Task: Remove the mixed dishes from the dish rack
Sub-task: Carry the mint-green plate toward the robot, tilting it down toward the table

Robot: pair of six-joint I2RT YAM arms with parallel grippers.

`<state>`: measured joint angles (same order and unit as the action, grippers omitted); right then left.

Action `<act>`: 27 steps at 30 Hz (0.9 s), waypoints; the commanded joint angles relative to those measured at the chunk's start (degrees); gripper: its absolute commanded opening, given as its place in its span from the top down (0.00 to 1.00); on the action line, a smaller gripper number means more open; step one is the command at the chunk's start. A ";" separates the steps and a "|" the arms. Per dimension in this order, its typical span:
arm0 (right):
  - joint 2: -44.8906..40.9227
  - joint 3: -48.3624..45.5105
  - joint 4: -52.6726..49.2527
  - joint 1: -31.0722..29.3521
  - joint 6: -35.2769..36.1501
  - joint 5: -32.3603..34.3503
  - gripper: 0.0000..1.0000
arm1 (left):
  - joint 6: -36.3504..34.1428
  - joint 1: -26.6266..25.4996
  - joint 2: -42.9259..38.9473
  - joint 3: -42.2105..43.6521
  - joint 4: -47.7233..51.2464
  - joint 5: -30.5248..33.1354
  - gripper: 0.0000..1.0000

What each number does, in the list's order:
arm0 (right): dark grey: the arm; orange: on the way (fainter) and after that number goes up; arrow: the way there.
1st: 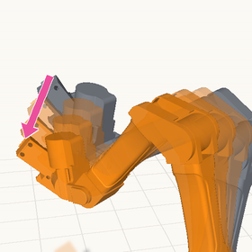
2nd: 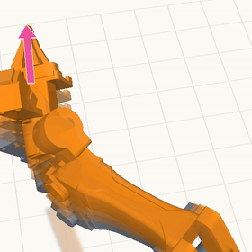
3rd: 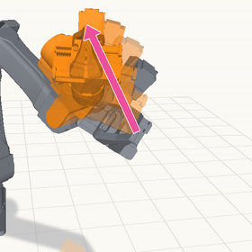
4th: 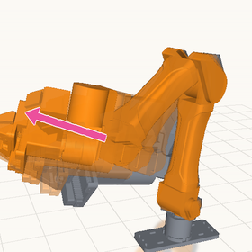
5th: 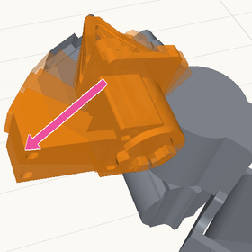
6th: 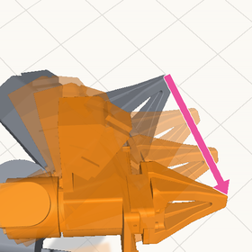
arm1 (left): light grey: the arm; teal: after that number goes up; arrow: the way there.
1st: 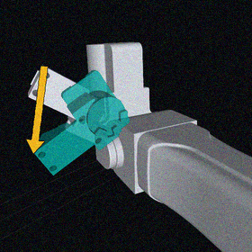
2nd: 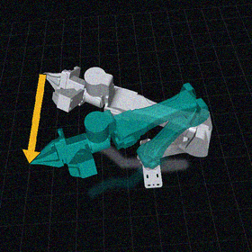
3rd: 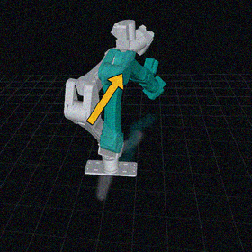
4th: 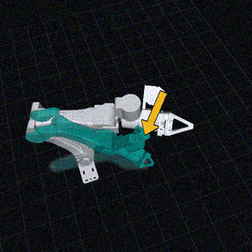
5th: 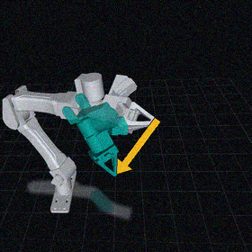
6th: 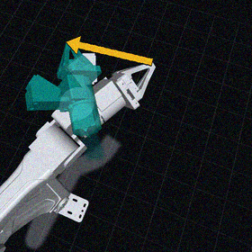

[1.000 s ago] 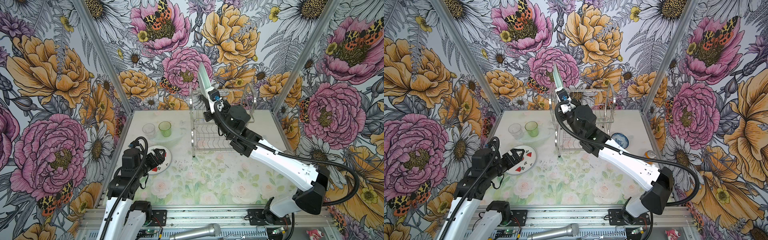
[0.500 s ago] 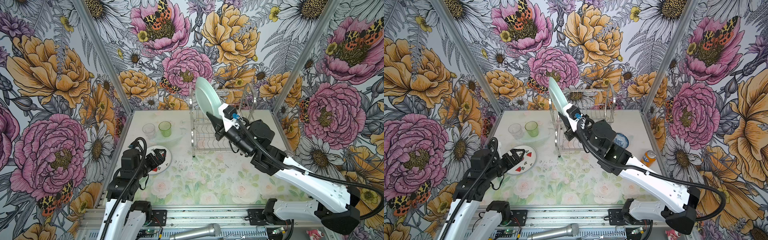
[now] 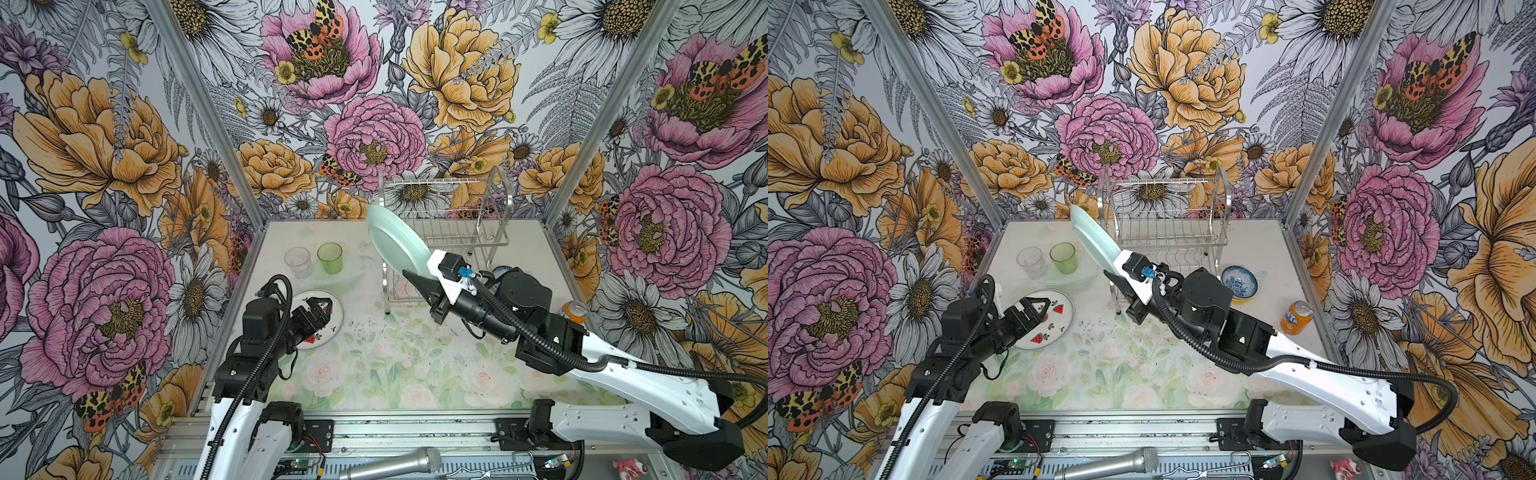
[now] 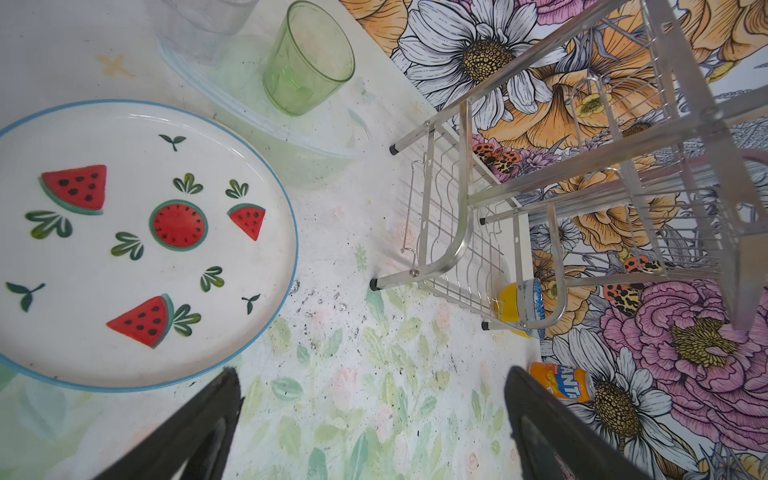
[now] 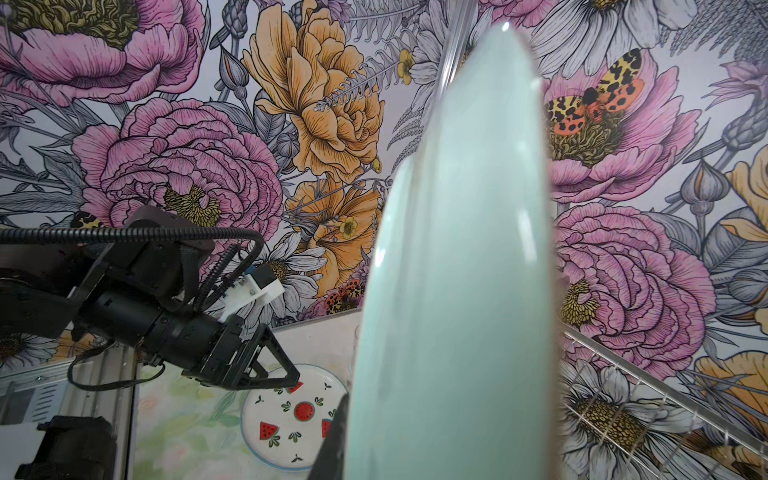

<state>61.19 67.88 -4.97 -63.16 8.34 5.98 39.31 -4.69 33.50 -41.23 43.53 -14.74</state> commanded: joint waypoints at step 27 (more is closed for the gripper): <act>3.35 -4.92 10.20 -5.28 -4.51 1.29 1.00 | 4.76 1.10 -3.94 -0.32 0.42 -5.24 0.01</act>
<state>64.60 61.80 -3.99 -68.07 3.90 4.69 43.24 -4.21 30.33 -41.23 43.70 -18.44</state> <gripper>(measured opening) 0.181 0.987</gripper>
